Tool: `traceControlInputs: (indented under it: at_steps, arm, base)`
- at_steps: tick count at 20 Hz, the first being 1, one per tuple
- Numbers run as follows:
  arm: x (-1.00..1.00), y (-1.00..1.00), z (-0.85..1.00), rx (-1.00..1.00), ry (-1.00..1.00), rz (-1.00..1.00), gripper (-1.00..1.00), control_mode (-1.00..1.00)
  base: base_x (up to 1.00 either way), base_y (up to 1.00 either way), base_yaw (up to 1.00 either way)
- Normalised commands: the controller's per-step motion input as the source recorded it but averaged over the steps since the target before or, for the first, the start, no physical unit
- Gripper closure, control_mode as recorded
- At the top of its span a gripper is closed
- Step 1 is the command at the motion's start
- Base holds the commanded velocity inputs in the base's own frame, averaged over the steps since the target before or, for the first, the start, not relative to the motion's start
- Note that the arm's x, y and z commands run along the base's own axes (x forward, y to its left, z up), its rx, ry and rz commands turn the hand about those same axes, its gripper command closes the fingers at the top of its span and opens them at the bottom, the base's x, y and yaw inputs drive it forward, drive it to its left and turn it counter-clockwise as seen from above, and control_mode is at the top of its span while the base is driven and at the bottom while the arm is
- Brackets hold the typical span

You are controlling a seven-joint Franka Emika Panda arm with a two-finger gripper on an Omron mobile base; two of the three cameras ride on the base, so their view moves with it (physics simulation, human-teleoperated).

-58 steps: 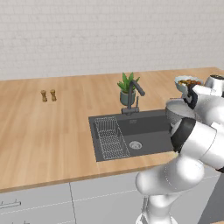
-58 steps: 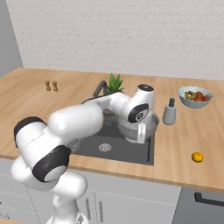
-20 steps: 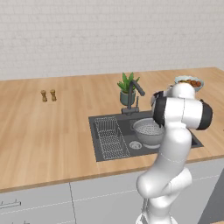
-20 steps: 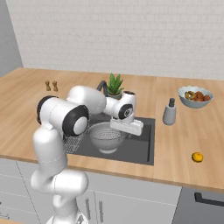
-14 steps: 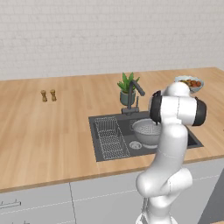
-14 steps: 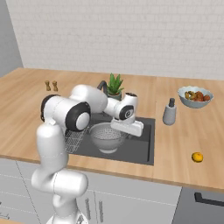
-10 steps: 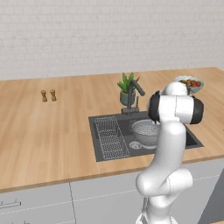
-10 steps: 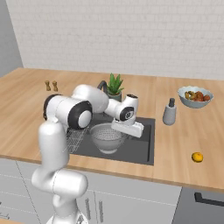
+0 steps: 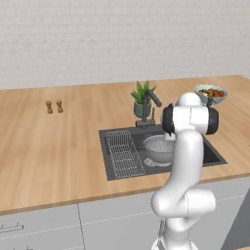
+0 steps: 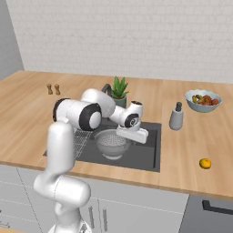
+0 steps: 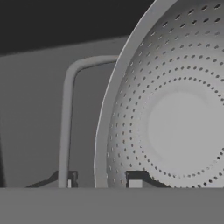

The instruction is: Put the colander in the sink, put the tangerine in the colander, and turn on the sink faucet and pour water over the colander.

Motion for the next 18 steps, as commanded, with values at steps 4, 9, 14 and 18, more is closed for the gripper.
traceControlInputs:
  at_steps: [4,9,14,18]
  arm:
    - [0.33,0.08,-0.36,0.00,0.00,0.00,1.00,-1.00]
    - [0.35,0.10,-0.34,0.00,-0.02,0.00,1.00,-1.00]
    - [0.29,0.04,-0.30,0.00,-0.04,0.00,1.00,-1.00]
    - [0.28,0.01,-0.24,0.00,-0.08,0.00,1.00,-1.00]
  base:
    - [0.00,0.00,0.00]
    - [0.00,0.00,0.00]
    - [0.00,0.00,0.00]
    - [0.00,0.00,0.00]
